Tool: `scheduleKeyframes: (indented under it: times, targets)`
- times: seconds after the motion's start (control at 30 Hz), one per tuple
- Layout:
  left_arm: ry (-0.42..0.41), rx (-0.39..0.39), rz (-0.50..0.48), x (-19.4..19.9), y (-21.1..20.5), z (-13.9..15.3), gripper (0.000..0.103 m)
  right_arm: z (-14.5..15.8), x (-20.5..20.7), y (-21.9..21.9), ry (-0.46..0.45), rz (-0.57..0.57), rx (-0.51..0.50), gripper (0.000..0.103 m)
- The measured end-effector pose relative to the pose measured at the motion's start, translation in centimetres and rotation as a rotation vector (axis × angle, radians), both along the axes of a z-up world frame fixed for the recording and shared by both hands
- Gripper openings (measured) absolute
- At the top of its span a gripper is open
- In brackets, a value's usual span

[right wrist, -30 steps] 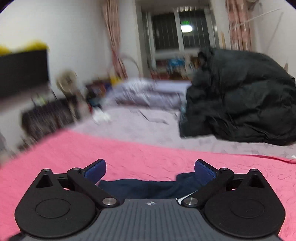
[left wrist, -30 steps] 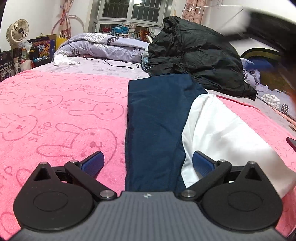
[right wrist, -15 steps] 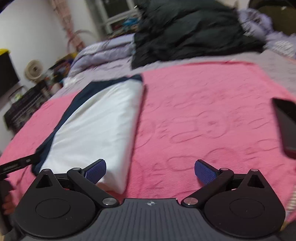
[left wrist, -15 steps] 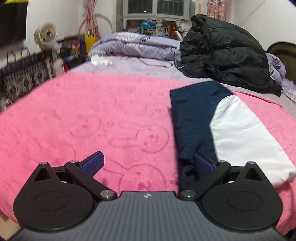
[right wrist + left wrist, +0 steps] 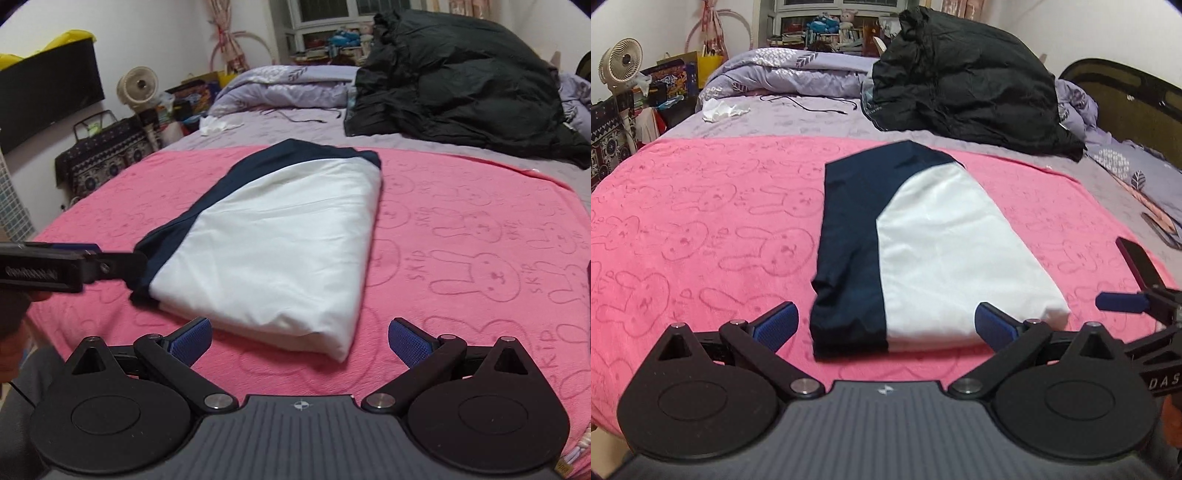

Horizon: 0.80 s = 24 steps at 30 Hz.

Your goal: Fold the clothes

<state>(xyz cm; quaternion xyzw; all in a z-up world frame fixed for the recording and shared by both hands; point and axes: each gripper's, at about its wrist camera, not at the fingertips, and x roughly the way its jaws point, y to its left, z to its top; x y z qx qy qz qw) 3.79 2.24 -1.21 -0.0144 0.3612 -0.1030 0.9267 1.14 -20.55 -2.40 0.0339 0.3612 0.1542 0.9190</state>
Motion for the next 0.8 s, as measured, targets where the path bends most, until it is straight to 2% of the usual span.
scheduleKeyframes:
  times: [0.33,0.7,0.8]
  targets:
    - [0.003,0.039,-0.032,-0.5,-1.1,-0.5,0.103,0.3,-0.5,0.4,0.016,0.014,-0.013,0.103]
    - [0.054,0.024,-0.039,0.3,-1.0,-1.1,0.103,0.2,-0.4,0.3,-0.032,-0.016,-0.062,0.103]
    - [0.071,0.010,-0.032,0.5,-0.9,-1.4,0.103,-0.3,0.0,0.3,0.008,-0.015,-0.075,0.103]
